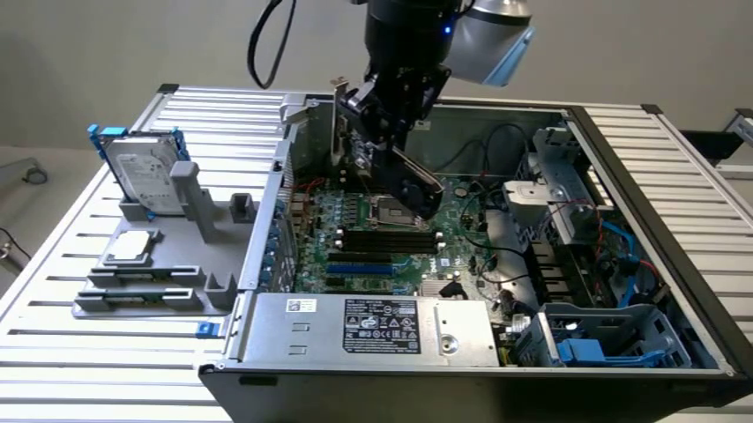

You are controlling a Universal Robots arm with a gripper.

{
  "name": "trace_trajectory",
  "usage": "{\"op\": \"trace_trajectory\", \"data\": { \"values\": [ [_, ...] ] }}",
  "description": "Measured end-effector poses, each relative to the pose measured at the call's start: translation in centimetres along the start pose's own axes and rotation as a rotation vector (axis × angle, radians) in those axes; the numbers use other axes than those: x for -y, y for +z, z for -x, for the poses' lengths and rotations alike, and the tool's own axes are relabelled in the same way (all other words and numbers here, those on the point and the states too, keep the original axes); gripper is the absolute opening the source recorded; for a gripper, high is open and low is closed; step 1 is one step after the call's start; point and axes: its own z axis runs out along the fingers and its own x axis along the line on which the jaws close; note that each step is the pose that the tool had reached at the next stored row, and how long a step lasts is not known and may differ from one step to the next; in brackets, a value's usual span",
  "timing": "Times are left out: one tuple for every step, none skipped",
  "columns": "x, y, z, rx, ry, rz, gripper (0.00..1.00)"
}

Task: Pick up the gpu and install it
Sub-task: 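Insert the gpu into the slot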

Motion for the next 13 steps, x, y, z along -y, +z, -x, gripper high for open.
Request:
{"op": "trace_trajectory", "data": {
  "values": [
    [0.01, 0.07, 0.0, -0.0011, -0.018, -0.0004, 0.26],
    [0.01, 0.14, 0.0, -0.0022, -0.036, -0.0009, 0.26],
    [0.02, 0.21, 0.01, -0.0031, -0.055, -0.0013, 0.26],
    [0.02, 0.27, 0.01, -0.0042, -0.072, -0.0018, 0.26],
    [0.02, 0.33, 0.01, -0.0054, -0.09, -0.0022, 0.26],
    [0.02, 0.38, 0.01, -0.0064, -0.108, -0.0027, 0.26],
    [0.02, 0.42, 0.01, -0.0075, -0.127, -0.0031, 0.26],
    [0.03, 0.44, 0.01, -0.0086, -0.145, -0.0035, 0.26],
    [0.03, 0.45, 0.01, -0.0096, -0.163, -0.004, 0.26],
    [0.03, 0.46, 0.01, -0.0105, -0.181, -0.0044, 0.26],
    [0.03, 0.46, 0.01, -0.0116, -0.199, -0.0048, 0.26],
    [0.03, 0.46, 0.01, -0.0127, -0.218, -0.0053, 0.26],
    [0.03, 0.46, 0.01, -0.0138, -0.235, -0.0058, 0.26]
  ]
}}
